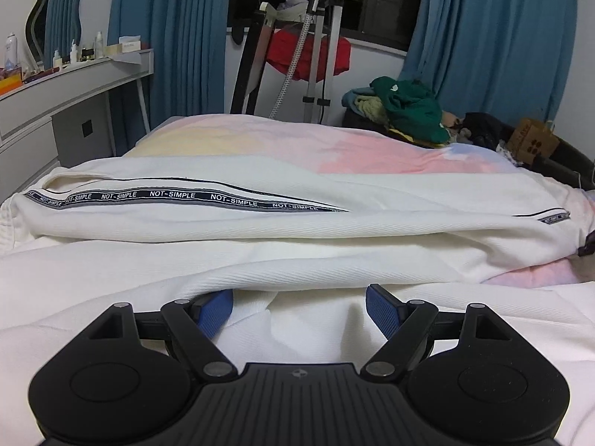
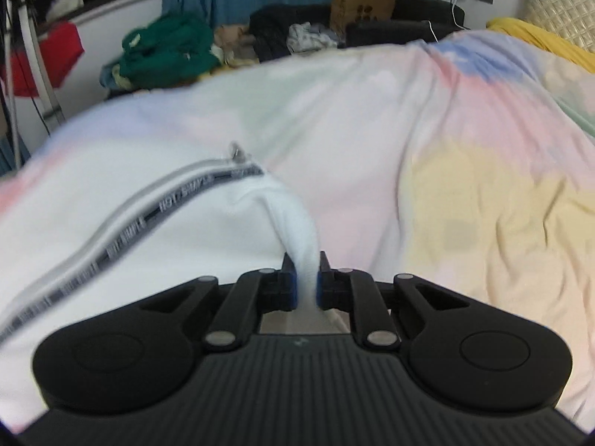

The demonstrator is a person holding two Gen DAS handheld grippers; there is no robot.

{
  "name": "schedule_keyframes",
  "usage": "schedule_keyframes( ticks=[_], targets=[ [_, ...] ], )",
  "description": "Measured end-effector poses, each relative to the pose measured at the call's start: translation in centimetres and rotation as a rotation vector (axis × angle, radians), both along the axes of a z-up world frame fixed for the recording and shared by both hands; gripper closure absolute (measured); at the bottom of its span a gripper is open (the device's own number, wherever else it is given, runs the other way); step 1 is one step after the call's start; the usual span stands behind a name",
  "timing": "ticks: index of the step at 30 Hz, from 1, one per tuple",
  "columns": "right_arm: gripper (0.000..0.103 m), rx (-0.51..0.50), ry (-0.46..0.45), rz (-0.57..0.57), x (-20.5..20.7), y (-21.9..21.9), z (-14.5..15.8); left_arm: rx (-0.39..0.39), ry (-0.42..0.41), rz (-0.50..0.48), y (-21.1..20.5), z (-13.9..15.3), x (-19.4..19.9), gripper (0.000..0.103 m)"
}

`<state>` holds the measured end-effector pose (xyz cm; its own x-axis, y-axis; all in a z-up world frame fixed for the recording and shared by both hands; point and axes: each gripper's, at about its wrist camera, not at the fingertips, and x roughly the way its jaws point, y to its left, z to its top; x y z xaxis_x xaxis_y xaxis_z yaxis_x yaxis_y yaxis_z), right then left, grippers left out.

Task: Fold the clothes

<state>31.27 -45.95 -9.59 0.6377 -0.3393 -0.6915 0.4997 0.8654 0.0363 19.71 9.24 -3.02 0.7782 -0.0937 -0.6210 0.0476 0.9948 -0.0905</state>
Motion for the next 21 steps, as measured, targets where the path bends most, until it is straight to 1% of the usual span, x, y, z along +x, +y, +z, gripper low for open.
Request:
schedule_keyframes(
  ticks=[2, 3, 4, 5, 7, 9, 10, 11, 12, 14, 16, 19, 21],
  targets=[
    [0.087, 0.004, -0.026, -0.018, -0.6, 0.3, 0.0, 0.001, -0.001, -0.003, 0.1, 0.2, -0.2, 0.022],
    [0.087, 0.023, -0.050, -0.039, -1.2, 0.2, 0.3, 0.002, -0.002, -0.005, 0.0, 0.3, -0.3, 0.022],
    [0.085, 0.054, -0.081, -0.062, -2.0, 0.0, 0.7, 0.003, -0.003, -0.007, 0.0, 0.3, -0.4, 0.022],
    [0.080, 0.091, -0.114, -0.088, -2.8, -0.2, 1.1, 0.010, -0.004, -0.009, -0.1, 0.3, -0.5, 0.022],
    [0.073, 0.181, -0.191, -0.145, -4.9, -0.6, 1.7, 0.053, 0.006, -0.016, -0.5, 0.0, -0.5, 0.022],
    [0.055, 0.271, -0.276, -0.196, -7.5, -0.7, 2.1, 0.105, 0.011, -0.023, -1.2, -0.5, -0.7, 0.022],
    [0.050, 0.308, -0.309, -0.206, -8.5, -0.6, 2.2, 0.122, 0.009, -0.025, -1.4, -0.7, -0.8, 0.022],
    [0.042, 0.349, -0.329, -0.211, -9.2, -0.5, 2.2, 0.137, 0.006, -0.026, -1.7, -0.8, -0.9, 0.022],
    [0.038, 0.394, -0.344, -0.213, -9.8, -0.4, 2.3, 0.151, 0.003, -0.027, -1.9, -1.0, -1.0, 0.022],
    [0.037, 0.517, -0.340, -0.197, -10.2, -0.2, 2.2, 0.175, -0.006, -0.027, -2.4, -1.4, -1.0, 0.022],
    [0.037, 0.668, -0.341, -0.153, -9.5, -0.2, 1.5, 0.197, -0.015, -0.012, -2.7, -1.9, -0.9, 0.024],
    [0.038, 0.797, -0.357, -0.131, -8.0, 0.5, 0.0, 0.194, -0.021, 0.023, -2.5, -2.5, -0.5, 0.027],
    [0.038, 0.818, -0.347, -0.164, -6.7, 0.7, -1.2, 0.188, -0.020, 0.040, -2.4, -2.8, -0.1, 0.029]
  ],
)
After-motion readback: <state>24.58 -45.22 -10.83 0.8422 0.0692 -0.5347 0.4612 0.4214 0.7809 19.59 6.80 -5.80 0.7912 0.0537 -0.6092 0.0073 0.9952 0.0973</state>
